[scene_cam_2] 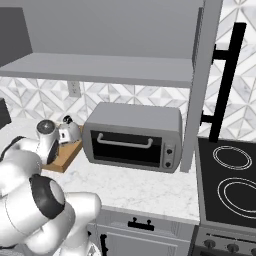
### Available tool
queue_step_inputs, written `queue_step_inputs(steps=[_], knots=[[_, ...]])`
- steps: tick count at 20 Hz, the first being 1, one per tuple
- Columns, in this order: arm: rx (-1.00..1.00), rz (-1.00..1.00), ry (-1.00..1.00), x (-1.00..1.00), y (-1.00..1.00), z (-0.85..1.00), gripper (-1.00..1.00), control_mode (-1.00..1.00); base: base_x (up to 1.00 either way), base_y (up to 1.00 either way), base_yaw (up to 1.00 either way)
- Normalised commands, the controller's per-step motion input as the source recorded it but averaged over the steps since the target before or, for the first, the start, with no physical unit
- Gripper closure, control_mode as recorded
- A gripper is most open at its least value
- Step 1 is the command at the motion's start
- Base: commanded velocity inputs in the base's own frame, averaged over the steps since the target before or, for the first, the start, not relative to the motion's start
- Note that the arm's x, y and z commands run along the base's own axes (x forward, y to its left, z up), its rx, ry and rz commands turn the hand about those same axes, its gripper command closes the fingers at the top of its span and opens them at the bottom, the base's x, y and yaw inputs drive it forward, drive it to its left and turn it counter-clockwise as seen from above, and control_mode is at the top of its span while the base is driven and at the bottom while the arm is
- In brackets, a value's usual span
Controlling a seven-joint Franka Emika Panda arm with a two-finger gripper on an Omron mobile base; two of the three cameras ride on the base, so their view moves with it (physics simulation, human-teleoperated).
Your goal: Pick the kettle from the counter and place it on the tray. Then pick the mug from the cabinet and place it on the tray. Then close the cabinet doors.
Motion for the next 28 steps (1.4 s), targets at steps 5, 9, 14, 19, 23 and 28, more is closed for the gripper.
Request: queue_step_inputs(steps=[5,9,14,19,23,28], knots=[[0.02,-0.07,0.0,-0.52,0.0,0.77,-1.0,-1.0,0.0,0.0,0.0],[0.03,-0.04,0.0,-0.52,0.0,0.73,-1.0,-1.0,0.0,0.0,0.0],[0.0,0.12,-0.16,-0.73,0.0,0.56,-1.0,-1.0,0.0,0.0,0.0],[0.0,0.18,-0.25,-0.6,0.0,0.57,-1.0,-1.0,0.0,0.0,0.0],[0.0,0.18,-0.26,-0.54,0.0,0.61,-1.0,-1.0,0.0,0.0,0.0],[-0.1,0.26,-0.26,-0.45,0.0,0.56,-1.0,-1.0,0.0,0.0,0.0]])
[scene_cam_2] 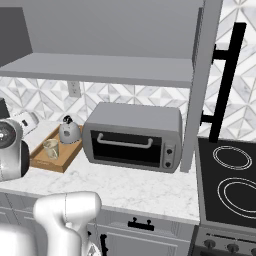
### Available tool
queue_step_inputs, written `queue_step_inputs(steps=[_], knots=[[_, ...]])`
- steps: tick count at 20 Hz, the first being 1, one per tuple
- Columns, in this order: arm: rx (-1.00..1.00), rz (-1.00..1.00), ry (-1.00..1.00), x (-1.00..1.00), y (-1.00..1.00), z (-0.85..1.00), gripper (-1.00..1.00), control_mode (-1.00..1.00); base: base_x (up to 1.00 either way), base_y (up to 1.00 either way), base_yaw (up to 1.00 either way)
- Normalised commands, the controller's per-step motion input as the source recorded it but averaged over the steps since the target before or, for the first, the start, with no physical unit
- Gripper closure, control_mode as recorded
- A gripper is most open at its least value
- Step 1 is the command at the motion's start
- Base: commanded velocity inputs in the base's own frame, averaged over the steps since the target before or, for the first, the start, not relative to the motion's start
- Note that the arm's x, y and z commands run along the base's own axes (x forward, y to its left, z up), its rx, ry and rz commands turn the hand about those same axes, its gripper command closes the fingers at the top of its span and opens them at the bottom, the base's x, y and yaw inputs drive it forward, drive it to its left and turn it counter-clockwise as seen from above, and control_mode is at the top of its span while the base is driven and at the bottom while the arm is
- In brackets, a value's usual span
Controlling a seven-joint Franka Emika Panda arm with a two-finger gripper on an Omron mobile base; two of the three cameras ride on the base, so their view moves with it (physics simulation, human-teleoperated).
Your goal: Pick the kettle from the counter and place it on the tray. Then pick the mug from the cabinet and place it on the tray. Then close the cabinet doors.
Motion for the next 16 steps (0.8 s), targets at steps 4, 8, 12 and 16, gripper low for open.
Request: queue_step_inputs(steps=[4,8,12,16], knots=[[-0.09,0.26,-0.24,-0.47,0.0,0.58,-1.0,-1.0,0.0,0.0,0.0],[-0.1,0.16,-0.16,-0.49,0.0,0.38,-1.0,-1.0,0.0,0.0,0.0],[-0.02,0.13,-0.09,-0.35,0.0,0.22,-1.0,-1.0,0.0,0.0,0.0],[-0.01,0.15,-0.14,-0.35,0.01,0.28,-1.0,-1.0,0.0,0.0,0.0]])
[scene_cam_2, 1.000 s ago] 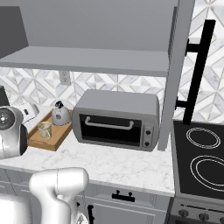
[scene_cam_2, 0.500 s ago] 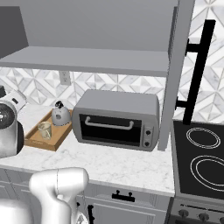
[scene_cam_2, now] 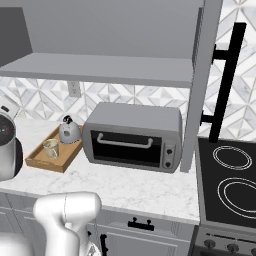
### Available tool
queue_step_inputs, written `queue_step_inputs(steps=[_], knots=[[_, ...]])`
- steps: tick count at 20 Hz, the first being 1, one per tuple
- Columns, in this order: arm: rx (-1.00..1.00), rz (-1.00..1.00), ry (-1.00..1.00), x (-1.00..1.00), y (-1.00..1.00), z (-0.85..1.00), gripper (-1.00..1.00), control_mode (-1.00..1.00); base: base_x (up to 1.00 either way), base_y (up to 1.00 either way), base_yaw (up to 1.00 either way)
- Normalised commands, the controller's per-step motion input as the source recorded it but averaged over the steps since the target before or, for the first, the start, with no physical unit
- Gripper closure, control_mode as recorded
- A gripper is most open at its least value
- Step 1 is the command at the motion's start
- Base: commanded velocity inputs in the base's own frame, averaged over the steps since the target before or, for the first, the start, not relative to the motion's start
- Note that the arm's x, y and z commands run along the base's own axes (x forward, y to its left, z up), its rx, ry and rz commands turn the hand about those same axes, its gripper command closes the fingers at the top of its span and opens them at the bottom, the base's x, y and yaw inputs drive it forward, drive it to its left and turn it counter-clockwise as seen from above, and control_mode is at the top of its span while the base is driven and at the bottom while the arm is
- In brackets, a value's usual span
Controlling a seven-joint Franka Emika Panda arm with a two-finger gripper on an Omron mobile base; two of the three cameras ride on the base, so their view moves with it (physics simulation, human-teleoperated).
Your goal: Pick the kettle from the counter and place it on the tray. Then pick the mug from the cabinet and place it on the tray. Then close the cabinet doors.
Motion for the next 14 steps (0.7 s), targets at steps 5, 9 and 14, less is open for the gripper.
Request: queue_step_inputs(steps=[5,9,14], knots=[[-0.07,0.19,-0.2,-0.33,0.1,0.34,-1.0,-1.0,0.0,0.0,0.0],[-0.1,0.21,-0.22,-0.3,0.11,0.31,-1.0,-1.0,0.0,0.0,0.0],[-0.1,0.22,-0.19,-0.27,0.15,0.16,-1.0,-1.0,0.0,0.0,0.0]])
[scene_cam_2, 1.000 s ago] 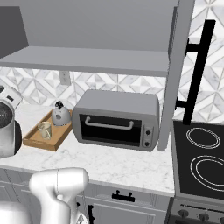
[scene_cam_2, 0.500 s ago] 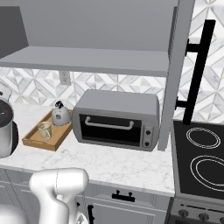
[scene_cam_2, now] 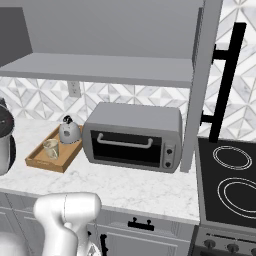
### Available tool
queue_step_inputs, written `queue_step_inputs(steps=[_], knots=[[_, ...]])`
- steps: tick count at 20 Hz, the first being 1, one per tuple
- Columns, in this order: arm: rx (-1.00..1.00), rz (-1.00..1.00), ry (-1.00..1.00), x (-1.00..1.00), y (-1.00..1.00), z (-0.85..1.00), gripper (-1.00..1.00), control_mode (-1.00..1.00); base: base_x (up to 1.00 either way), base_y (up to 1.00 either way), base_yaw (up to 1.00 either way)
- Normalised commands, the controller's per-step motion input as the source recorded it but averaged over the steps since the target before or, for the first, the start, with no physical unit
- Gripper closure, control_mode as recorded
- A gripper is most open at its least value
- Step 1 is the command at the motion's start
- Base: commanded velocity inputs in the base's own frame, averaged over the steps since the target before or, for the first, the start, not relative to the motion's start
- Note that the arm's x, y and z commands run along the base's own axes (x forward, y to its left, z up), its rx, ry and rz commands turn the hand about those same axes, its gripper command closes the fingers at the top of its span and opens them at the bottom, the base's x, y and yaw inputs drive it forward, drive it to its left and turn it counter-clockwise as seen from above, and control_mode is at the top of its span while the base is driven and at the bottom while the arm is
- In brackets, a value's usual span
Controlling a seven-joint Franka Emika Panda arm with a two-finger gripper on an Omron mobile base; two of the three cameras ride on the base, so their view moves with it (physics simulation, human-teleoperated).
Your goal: Pick the kettle from the counter and place it on the tray. Then pick the mug from the cabinet and place it on the tray. Then close the cabinet doors.
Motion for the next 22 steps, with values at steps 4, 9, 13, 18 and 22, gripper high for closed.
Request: queue_step_inputs(steps=[4,9,13,18,22], knots=[[-0.09,0.3,-0.28,-0.2,0.18,0.07,-1.0,-1.0,0.0,0.0,0.0],[-0.09,0.21,-0.42,-0.45,0.13,0.13,-1.0,-1.0,0.0,0.0,0.0],[-0.01,0.1,-0.31,-0.44,0.22,0.23,-1.0,-1.0,0.0,0.0,0.0],[0.02,-0.03,-0.14,-0.5,0.5,0.15,-1.0,-1.0,0.0,0.0,0.0],[0.0,-0.08,-0.02,-0.36,0.57,0.12,-1.0,-1.0,0.0,0.0,0.0]])
